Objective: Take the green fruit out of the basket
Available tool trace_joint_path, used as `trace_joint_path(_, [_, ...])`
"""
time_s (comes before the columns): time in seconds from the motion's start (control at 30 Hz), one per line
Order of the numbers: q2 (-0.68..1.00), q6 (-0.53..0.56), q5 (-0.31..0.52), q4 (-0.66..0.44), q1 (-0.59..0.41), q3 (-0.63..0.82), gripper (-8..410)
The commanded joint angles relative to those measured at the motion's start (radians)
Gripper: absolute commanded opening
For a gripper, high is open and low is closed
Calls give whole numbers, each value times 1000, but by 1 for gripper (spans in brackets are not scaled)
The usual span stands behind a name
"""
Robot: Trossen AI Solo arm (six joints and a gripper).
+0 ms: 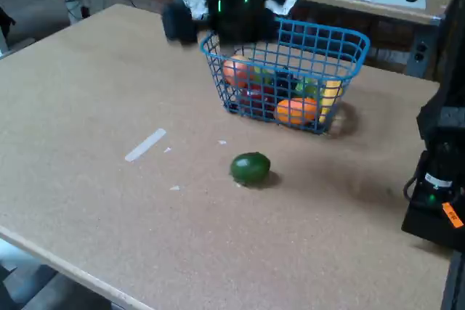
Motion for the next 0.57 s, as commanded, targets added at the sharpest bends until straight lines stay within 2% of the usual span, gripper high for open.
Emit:
trace_joint_path(0.0, [-61, 1, 9, -24, 0, 134, 326])
trace_joint_path(0.3, [-193, 4, 8, -24, 0, 373, 326])
trace_joint_path(0.53, [-257, 2, 8, -24, 0, 440, 326])
